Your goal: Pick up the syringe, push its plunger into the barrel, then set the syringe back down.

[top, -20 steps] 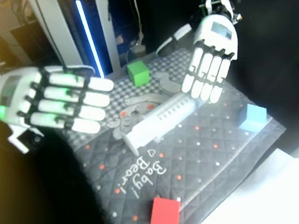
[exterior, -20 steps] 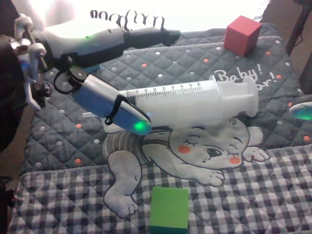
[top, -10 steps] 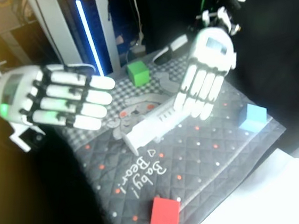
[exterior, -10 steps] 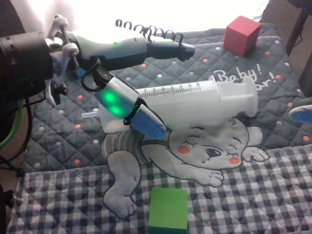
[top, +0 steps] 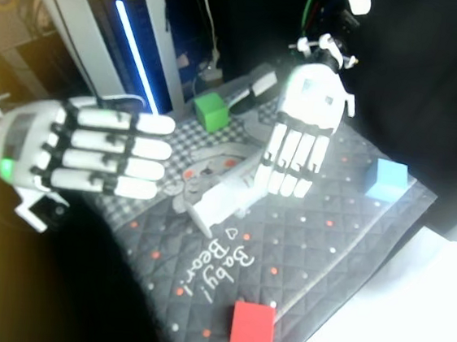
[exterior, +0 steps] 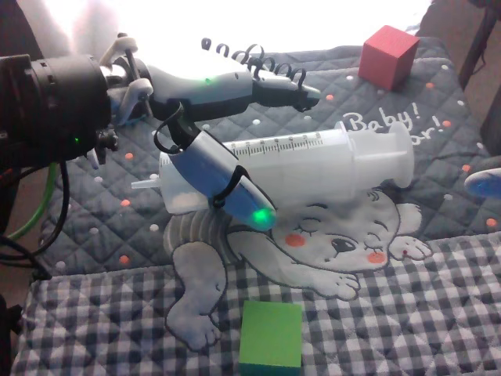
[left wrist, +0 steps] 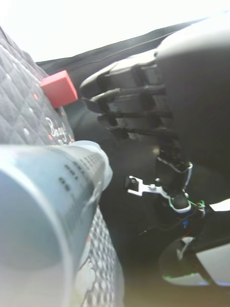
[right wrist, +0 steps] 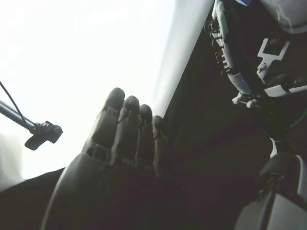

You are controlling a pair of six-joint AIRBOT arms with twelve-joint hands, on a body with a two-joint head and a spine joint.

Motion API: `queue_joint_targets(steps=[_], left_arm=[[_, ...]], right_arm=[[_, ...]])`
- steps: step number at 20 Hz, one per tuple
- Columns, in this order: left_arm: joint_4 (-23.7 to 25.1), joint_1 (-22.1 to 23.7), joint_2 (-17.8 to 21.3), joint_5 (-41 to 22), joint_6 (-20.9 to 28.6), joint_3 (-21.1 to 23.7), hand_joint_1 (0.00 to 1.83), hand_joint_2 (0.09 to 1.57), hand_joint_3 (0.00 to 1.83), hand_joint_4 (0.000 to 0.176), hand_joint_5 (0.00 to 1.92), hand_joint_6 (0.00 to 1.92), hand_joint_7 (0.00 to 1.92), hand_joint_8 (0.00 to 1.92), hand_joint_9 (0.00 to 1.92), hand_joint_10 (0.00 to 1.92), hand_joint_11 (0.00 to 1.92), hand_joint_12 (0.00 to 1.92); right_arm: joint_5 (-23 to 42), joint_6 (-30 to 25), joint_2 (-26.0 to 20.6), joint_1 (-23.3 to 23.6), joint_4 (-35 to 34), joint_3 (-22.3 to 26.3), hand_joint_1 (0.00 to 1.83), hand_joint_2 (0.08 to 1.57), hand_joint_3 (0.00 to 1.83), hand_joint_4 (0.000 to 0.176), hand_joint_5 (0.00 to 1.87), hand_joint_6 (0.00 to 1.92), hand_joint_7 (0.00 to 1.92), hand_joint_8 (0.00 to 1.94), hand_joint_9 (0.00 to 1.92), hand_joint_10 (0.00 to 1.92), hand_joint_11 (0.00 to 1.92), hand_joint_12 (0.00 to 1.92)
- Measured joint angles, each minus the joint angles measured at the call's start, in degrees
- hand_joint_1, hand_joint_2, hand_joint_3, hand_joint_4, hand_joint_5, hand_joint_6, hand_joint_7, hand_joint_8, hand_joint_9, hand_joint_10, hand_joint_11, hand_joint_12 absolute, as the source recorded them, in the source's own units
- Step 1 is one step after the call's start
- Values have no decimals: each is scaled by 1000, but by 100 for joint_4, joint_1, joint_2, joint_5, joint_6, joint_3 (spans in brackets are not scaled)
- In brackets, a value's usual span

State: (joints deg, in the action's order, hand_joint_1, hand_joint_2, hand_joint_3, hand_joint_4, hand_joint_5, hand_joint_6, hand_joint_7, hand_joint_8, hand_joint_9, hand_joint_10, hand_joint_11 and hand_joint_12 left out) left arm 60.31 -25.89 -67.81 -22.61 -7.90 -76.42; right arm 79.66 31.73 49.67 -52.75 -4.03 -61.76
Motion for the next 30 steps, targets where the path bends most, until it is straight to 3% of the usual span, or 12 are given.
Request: queue_joint_targets(steps=[5,9,10,11,12,15,17,21,25,28,29,30], left_arm=[[138,-22,-175,214,0,-114,423,651,0,0,132,4,230,5,242,8,0,491],[184,-55,-348,326,0,-245,482,668,0,0,115,2,216,5,234,2,3,434],[188,-74,-400,378,2,-297,496,669,0,0,138,9,249,14,269,11,29,459],[208,-83,-422,431,2,-308,496,669,0,0,138,9,249,14,269,11,29,459],[264,-107,-455,476,0,-328,476,681,0,0,143,1,243,1,262,1,35,388],[369,-149,-555,586,0,-387,429,694,1,0,112,0,225,0,246,0,52,281],[455,-162,-654,680,2,-450,522,693,0,0,104,1,200,0,197,0,8,254],[509,-227,-702,734,4,-463,490,700,0,0,139,0,239,0,237,1,45,308],[538,-262,-706,813,2,-487,650,728,9,0,170,7,272,9,288,17,93,334],[527,-262,-708,793,22,-494,970,952,5,0,460,8,562,10,615,21,384,545],[470,-262,-708,776,46,-494,1023,1017,5,0,536,8,640,8,685,12,395,718],[457,-260,-708,737,37,-501,1095,1060,3,0,766,34,837,25,893,66,575,1040]], right_arm=[[13,2,0,0,17,0,559,730,2,10,114,3,152,6,180,6,97,192],[15,2,0,0,24,0,575,737,5,6,117,4,158,7,186,6,107,189],[13,0,0,0,24,0,600,720,0,19,111,2,164,7,195,8,109,183],[13,2,0,0,24,0,600,720,0,19,111,2,164,7,195,8,109,183],[13,2,0,0,24,0,578,737,6,0,91,0,153,0,191,4,124,180],[11,0,0,0,33,0,594,735,2,2,72,0,126,0,155,0,100,161],[11,2,0,0,42,0,593,733,1,0,76,2,121,0,153,0,97,156],[15,0,0,0,46,0,622,719,0,9,81,3,123,1,154,1,100,151],[9,0,0,0,50,17,571,744,7,10,88,2,150,7,177,7,124,152],[13,2,0,0,61,17,613,742,4,5,99,5,154,6,177,4,123,145],[11,0,0,0,61,17,605,744,4,15,81,0,141,0,171,1,114,138],[11,0,0,0,63,17,604,742,2,19,86,3,148,4,188,8,124,140]])
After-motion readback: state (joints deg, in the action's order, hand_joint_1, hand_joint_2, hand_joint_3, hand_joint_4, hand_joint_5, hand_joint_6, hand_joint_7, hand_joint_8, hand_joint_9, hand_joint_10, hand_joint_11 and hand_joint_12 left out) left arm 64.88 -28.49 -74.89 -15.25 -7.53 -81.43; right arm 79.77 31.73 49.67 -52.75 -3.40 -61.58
